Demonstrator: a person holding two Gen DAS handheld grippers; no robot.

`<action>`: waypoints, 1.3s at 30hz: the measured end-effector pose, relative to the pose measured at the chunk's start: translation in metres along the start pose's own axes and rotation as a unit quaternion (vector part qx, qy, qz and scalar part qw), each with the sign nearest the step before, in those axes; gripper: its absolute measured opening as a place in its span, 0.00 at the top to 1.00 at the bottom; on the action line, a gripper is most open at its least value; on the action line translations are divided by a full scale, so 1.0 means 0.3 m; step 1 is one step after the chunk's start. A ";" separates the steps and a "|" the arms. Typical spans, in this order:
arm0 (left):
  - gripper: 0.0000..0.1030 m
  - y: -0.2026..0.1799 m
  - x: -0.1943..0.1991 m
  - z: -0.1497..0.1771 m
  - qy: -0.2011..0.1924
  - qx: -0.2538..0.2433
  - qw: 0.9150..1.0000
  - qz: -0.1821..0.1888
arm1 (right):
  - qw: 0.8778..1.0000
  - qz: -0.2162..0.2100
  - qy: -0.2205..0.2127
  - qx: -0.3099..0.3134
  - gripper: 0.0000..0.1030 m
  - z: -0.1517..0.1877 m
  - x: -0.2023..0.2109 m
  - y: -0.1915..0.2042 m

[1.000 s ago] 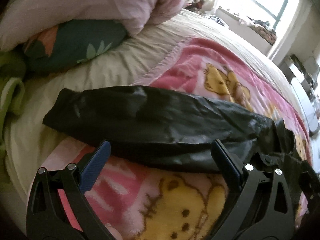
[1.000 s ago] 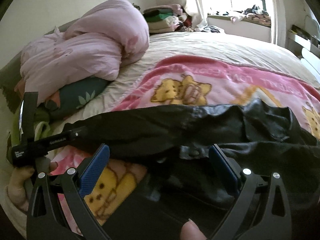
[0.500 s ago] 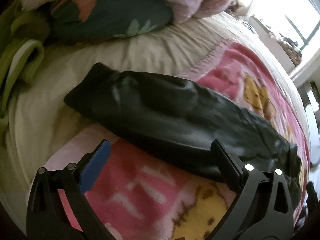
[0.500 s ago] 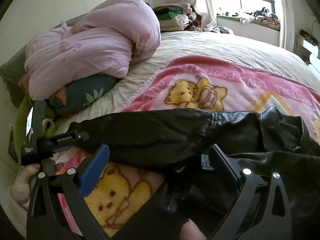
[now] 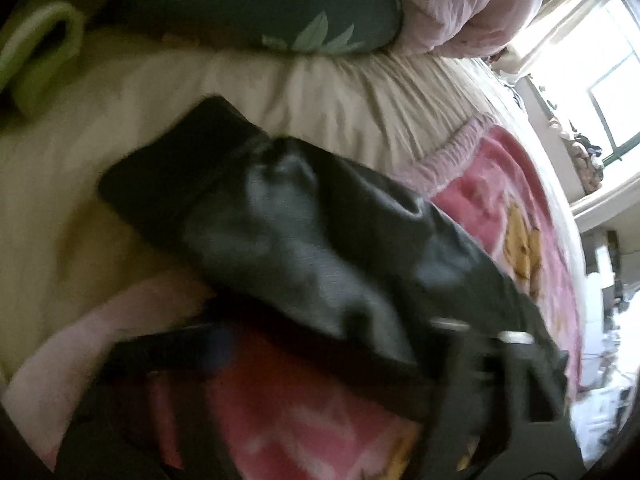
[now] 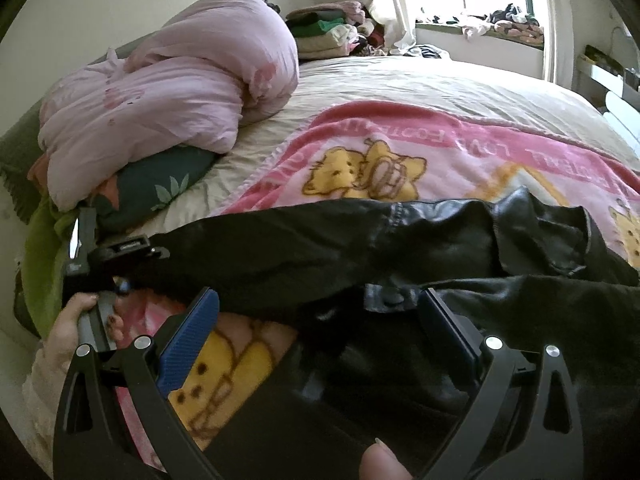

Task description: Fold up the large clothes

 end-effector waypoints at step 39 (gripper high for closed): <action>1.00 -0.977 0.794 0.827 -0.233 -0.468 0.813 0.255 | 0.965 0.116 -0.132 -0.192 0.04 0.335 0.816 -0.564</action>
Point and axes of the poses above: each gripper's, at about its wrist camera, not at the fingertips, and x roughly against the way its jaws point, y to its left, z to its underside, the point moved 6 cm from there along -x, roughly the way its jaws point, and after that the axes turned 14 degrees about -z, right-handed, at the moved point
